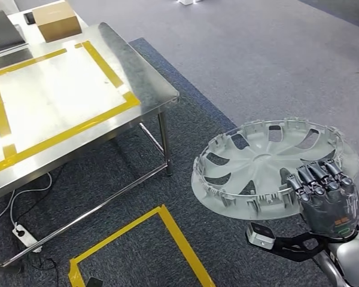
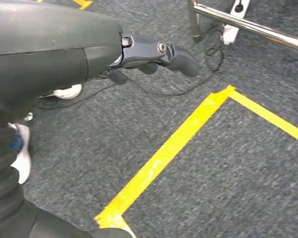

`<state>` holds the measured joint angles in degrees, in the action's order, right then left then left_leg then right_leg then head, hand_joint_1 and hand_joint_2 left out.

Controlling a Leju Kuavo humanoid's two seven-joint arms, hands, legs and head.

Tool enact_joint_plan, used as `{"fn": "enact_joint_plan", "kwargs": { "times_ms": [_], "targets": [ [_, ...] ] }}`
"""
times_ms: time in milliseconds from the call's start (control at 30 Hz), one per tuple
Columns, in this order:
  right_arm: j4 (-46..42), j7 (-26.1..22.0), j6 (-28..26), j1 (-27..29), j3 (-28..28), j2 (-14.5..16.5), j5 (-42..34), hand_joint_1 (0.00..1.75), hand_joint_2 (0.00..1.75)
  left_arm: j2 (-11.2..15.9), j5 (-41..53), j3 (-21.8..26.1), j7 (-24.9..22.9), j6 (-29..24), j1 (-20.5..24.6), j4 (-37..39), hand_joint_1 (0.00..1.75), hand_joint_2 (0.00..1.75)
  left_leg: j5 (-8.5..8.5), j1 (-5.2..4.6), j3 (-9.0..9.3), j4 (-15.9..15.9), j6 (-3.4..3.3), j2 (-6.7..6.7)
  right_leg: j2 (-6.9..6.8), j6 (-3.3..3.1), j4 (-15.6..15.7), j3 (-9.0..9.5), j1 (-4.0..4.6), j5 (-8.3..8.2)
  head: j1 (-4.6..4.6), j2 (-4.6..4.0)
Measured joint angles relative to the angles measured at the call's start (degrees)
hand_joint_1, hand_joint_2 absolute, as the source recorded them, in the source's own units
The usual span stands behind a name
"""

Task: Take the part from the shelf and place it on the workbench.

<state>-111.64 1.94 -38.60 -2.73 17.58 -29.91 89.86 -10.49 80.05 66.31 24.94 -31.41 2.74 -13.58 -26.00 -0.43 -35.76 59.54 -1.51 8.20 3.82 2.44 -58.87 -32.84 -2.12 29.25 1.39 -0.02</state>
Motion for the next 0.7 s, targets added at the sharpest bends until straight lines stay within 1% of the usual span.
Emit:
{"fn": "enact_joint_plan", "kwargs": {
  "times_ms": [33, 67, 100, 133, 167, 200, 233, 267, 300, 333, 367, 400, 433, 467, 500, 533, 567, 600, 633, 667, 700],
  "targets": [
    [0.01, -0.02, 0.01, -0.11, 0.01, 0.02, -0.03, 1.75, 1.75, 0.02, -0.01, -0.01, 0.01, 0.0, -0.09, 0.0, 0.0, 1.75, -0.35, -0.09, -0.28, 0.57, 0.37, -1.14, -0.82, -0.37, 0.23, 0.27, -0.01, -0.07, 0.19, 0.0],
    [0.02, -0.03, 0.01, -0.23, 0.01, 0.05, -0.07, 1.75, 1.75, 0.04, -0.01, -0.01, 0.01, 0.0, -0.11, 0.0, 0.0, 1.75, -1.27, -0.15, -0.99, 2.17, 0.71, -2.89, -1.7, -0.74, 0.46, 0.58, -0.04, -0.08, 0.36, 0.0],
    [0.03, -0.05, 0.02, -0.34, -0.01, 0.07, -0.1, 1.75, 1.75, 0.05, -0.01, -0.01, 0.02, 0.0, -0.05, 0.01, 0.0, 1.75, -2.7, -0.12, -2.25, 4.92, 1.01, -5.0, -2.6, -1.03, 0.61, 0.88, 0.04, -0.02, 0.53, 0.0],
    [0.04, -0.06, 0.02, -0.4, -0.02, 0.09, -0.14, 1.75, 1.75, 0.03, 0.0, -0.02, 0.02, 0.01, 0.04, 0.01, 0.0, 1.75, -4.41, -0.01, -3.97, 8.49, 1.29, -6.59, -3.51, -1.25, 0.66, 1.13, 0.17, 0.14, 0.7, 0.0],
    [0.05, -0.09, 0.03, -0.47, -0.02, 0.1, -0.18, 1.75, 1.75, 0.04, 0.01, -0.02, 0.02, 0.01, 0.14, 0.01, 0.0, 1.75, -5.96, 0.2, -5.9, 12.3, 1.47, -7.28, -4.39, -1.43, 0.66, 1.3, 0.28, 0.31, 0.69, 0.0],
    [0.06, -0.13, 0.03, -0.5, 0.0, 0.1, -0.23, 1.75, 1.75, 0.04, 0.02, -0.02, 0.02, 0.01, 0.19, 0.01, 0.0, 1.75, -6.75, 0.33, -7.43, 15.16, 1.57, -7.59, -5.26, -1.48, 0.66, 1.47, 0.35, 0.49, 0.71, 0.0],
    [0.06, -0.16, 0.04, -0.52, 0.02, 0.11, -0.28, 1.75, 1.75, 0.04, 0.04, -0.02, 0.02, 0.01, 0.19, 0.01, 0.0, 1.75, -6.57, 0.39, -8.14, 16.32, 1.6, -7.73, -6.05, -1.48, 0.66, 1.66, 0.4, 0.68, 0.72, 0.0],
    [0.06, -0.2, 0.04, -0.52, 0.05, 0.12, -0.33, 1.75, 1.75, 0.04, 0.06, -0.02, 0.02, 0.01, 0.15, 0.01, 0.0, 1.75, -5.27, 0.41, -7.79, 15.31, 1.53, -7.85, -6.82, -1.43, 0.65, 1.91, 0.44, 0.91, 0.73, 0.0],
    [0.06, -0.22, 0.04, -0.53, 0.07, 0.12, -0.36, 1.75, 1.75, 0.04, 0.09, -0.02, 0.02, 0.01, 0.1, 0.01, 0.0, 1.75, -3.08, 0.35, -6.31, 12.09, 1.33, -8.24, -7.54, -1.32, 0.65, 2.28, 0.49, 1.2, 0.73, 0.0],
    [0.06, -0.23, 0.04, -0.56, 0.08, 0.12, -0.38, 1.75, 1.75, 0.07, 0.12, -0.02, 0.02, 0.01, 0.07, 0.01, 0.0, 1.75, -1.11, 0.11, -4.36, 8.05, 0.94, -9.5, -8.19, -1.14, 0.67, 2.64, 0.56, 1.51, 0.7, 0.0],
    [0.06, -0.21, 0.04, -0.58, 0.07, 0.12, -0.4, 1.75, 1.75, 0.1, 0.15, -0.02, 0.01, 0.01, 0.1, 0.01, 0.0, 1.75, 0.23, -0.29, -2.56, 4.31, 0.52, -10.87, -8.82, -0.86, 0.66, 2.95, 0.73, 1.82, 0.71, 0.0],
    [0.06, -0.19, 0.03, -0.61, 0.05, 0.12, -0.41, 1.75, 1.75, 0.13, 0.18, -0.03, -0.01, 0.02, 0.19, 0.01, 0.0, 1.75, 0.81, -0.69, -1.38, 1.75, 0.1, -12.04, -9.43, -0.56, 0.71, 3.17, 0.88, 2.08, 0.68, 0.0],
    [0.06, -0.16, 0.03, -0.64, 0.04, 0.12, -0.42, 1.75, 1.75, 0.15, 0.21, -0.03, -0.04, 0.03, 0.25, 0.01, 0.0, 1.75, 0.62, -1.06, -0.93, 0.64, -0.23, -12.71, -10.08, -0.26, 0.81, 3.32, 1.01, 2.27, 0.65, 0.0],
    [0.06, -0.14, 0.02, -0.66, 0.02, 0.12, -0.43, 1.75, 1.75, 0.16, 0.24, -0.04, -0.1, 0.04, 0.27, 0.01, 0.0, 1.75, 0.4, -1.25, -0.89, 0.28, -0.47, -12.32, -10.78, 0.01, 1.0, 3.54, 1.11, 2.4, 0.67, 0.0],
    [0.05, -0.13, 0.02, -0.68, 0.02, 0.12, -0.43, 1.75, 1.75, 0.15, 0.26, -0.04, -0.16, 0.05, 0.22, 0.01, 0.0, 1.75, 0.4, -1.12, -0.72, -0.02, -0.76, -11.6, -11.28, 0.28, 1.25, 3.87, 1.07, 2.58, 0.63, 0.01],
    [0.05, -0.13, 0.02, -0.68, 0.02, 0.12, -0.43, 1.75, 1.75, 0.15, 0.29, -0.04, -0.22, 0.05, 0.1, 0.01, 0.0, 1.75, 0.47, -0.96, -0.4, -0.47, -1.04, -10.85, -10.72, 0.52, 1.16, 4.07, 0.97, 2.97, 0.58, 0.01],
    [0.04, -0.11, 0.02, -0.65, 0.01, 0.12, -0.44, 1.75, 1.75, 0.18, 0.32, -0.04, -0.3, 0.04, 0.02, 0.0, 0.0, 1.75, 0.58, -0.75, -0.02, -0.9, -1.36, -10.17, -9.37, 0.67, 0.22, 3.8, 0.85, 3.74, 0.52, 0.01],
    [0.05, -0.09, 0.02, -0.59, -0.02, 0.12, -0.42, 1.75, 1.75, 0.2, 0.38, -0.04, -0.34, 0.04, 0.04, 0.0, 0.0, 1.75, 0.68, -0.52, 0.34, -1.24, -1.63, -9.49, -7.5, 0.8, -2.03, 2.74, 0.74, 4.98, 0.39, 0.01],
    [0.06, -0.08, 0.02, -0.51, -0.03, 0.12, -0.4, 1.75, 1.75, 0.19, 0.45, -0.04, -0.38, 0.03, 0.1, 0.0, 0.0, 1.75, 0.69, -0.46, 0.46, -1.37, -1.8, -8.77, -5.58, 0.83, -5.56, 0.81, 0.67, 6.51, 0.22, 0.01],
    [0.08, -0.06, 0.02, -0.4, -0.04, 0.12, -0.37, 1.75, 1.75, 0.16, 0.5, -0.04, -0.41, 0.03, 0.18, 0.0, 0.0, 1.75, 0.67, -0.45, 0.5, -1.37, -1.94, -8.01, -4.53, 0.87, -9.71, -1.65, 0.69, 7.99, 0.15, 0.01],
    [0.12, -0.06, 0.02, -0.3, -0.04, 0.12, -0.33, 1.75, 1.75, 0.11, 0.55, -0.04, -0.42, 0.03, 0.24, 0.01, 0.0, 1.75, 0.62, -0.45, 0.53, -1.35, -1.99, -7.16, -4.08, 0.92, -13.24, -4.02, 0.73, 8.82, 0.03, 0.0]
  ]
}}
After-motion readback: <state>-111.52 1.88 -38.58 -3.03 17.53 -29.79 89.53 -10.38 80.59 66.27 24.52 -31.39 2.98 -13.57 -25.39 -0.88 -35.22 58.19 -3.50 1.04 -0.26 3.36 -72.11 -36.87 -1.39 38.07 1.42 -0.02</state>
